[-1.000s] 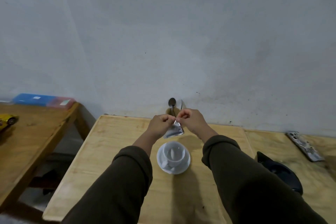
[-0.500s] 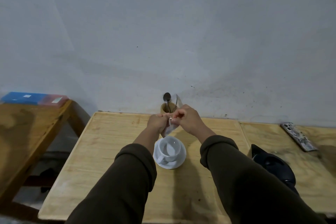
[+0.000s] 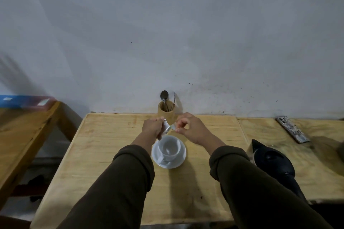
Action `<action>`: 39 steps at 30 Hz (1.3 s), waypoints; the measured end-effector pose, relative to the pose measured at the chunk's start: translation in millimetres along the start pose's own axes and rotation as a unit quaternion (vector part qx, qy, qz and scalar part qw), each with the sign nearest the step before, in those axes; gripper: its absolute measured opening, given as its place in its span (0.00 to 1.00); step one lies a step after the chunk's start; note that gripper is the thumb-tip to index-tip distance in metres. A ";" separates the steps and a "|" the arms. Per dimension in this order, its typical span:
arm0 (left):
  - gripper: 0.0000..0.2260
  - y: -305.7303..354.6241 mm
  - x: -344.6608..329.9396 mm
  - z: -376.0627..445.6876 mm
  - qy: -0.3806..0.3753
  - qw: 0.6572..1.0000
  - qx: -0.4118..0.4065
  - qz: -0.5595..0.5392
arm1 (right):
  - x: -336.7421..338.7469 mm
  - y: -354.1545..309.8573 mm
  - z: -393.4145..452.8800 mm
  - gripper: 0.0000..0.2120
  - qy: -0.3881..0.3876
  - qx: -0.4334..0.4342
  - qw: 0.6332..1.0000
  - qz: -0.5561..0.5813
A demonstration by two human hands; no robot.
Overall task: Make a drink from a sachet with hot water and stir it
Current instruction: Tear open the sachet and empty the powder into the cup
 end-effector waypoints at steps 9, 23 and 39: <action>0.14 -29.7 3.4 2.1 -0.023 0.971 0.008 0.239 | -37.9 24.0 -10.4 0.10 -0.038 -0.064 0.997 -0.011; 0.12 -29.1 -6.0 12.9 -0.009 0.894 0.012 0.448 | -77.5 44.7 -13.5 0.15 -0.049 -0.084 0.993 -0.067; 0.33 -34.2 -12.4 8.3 -0.034 0.930 0.010 0.366 | -66.2 61.2 -15.1 0.24 0.008 -0.136 0.990 -0.026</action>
Point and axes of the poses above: each hand's wrist, its own z-axis towards the middle knuckle, its own x-axis out of the back of the hand, y = z × x, the point moved 9 cm from there along z, towards the middle knuckle, and after that the axes turned 3 degrees about -z, right-handed, at the moved point
